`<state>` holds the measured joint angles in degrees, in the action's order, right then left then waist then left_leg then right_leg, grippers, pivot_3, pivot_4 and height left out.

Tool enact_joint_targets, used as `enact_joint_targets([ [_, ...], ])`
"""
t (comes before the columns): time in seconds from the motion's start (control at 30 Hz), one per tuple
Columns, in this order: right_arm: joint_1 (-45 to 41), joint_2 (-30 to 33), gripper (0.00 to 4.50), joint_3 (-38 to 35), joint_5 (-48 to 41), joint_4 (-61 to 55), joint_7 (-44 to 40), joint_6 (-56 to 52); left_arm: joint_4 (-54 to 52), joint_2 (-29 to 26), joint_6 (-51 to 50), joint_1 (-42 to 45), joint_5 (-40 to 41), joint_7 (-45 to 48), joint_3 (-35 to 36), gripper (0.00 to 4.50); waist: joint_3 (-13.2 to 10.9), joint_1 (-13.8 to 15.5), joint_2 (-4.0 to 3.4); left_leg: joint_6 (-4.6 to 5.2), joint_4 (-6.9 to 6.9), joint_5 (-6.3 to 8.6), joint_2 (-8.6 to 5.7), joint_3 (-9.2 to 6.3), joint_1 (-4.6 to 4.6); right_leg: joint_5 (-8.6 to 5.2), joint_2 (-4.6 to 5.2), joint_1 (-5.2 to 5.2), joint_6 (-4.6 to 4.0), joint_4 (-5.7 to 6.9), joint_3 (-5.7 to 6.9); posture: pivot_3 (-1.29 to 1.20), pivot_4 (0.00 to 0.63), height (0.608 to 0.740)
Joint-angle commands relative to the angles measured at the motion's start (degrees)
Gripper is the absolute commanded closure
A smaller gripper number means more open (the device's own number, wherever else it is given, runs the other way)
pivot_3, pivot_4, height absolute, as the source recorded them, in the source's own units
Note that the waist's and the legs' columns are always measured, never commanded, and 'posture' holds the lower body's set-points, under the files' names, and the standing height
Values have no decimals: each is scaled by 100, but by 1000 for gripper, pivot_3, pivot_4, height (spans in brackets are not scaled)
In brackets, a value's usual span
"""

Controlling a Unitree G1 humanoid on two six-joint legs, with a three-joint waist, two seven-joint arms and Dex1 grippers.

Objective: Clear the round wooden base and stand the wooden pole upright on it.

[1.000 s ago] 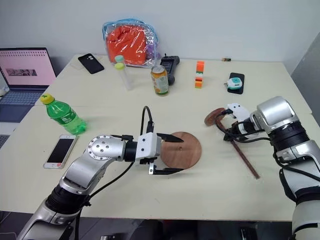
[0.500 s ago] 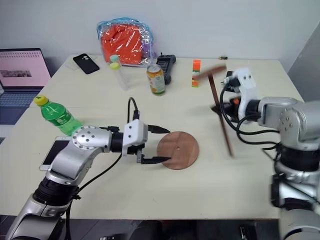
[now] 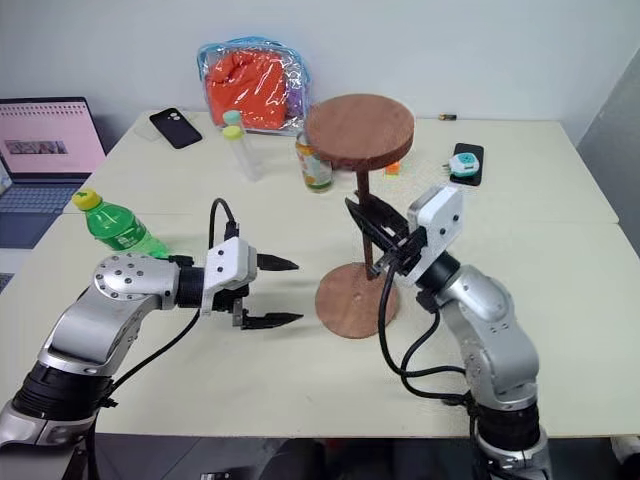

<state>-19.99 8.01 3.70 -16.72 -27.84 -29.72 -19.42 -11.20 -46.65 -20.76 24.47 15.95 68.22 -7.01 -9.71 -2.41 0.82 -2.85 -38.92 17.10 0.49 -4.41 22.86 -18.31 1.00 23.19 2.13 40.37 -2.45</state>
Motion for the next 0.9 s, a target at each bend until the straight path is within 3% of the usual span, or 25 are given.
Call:
enact_joint_targets([
  [0.03, 150, -85, 4263, 219, 149, 146, 12, 692, -77, -41, 173, 102, 24, 160, -39, 0, 0, 0, 0, 0, 0, 0, 1, -1, 0, 0, -1, 0, 0, 0, 2, 0, 150, 740],
  [0.9, 504, -13, 4263, 743, 286, 878, -57, 1486, -53, 90, 328, 62, -135, 156, -246, 0, 0, 3, 0, -2, 0, -1, 1, -1, -1, 0, 0, 0, 0, 3, 0, 0, 150, 740],
])
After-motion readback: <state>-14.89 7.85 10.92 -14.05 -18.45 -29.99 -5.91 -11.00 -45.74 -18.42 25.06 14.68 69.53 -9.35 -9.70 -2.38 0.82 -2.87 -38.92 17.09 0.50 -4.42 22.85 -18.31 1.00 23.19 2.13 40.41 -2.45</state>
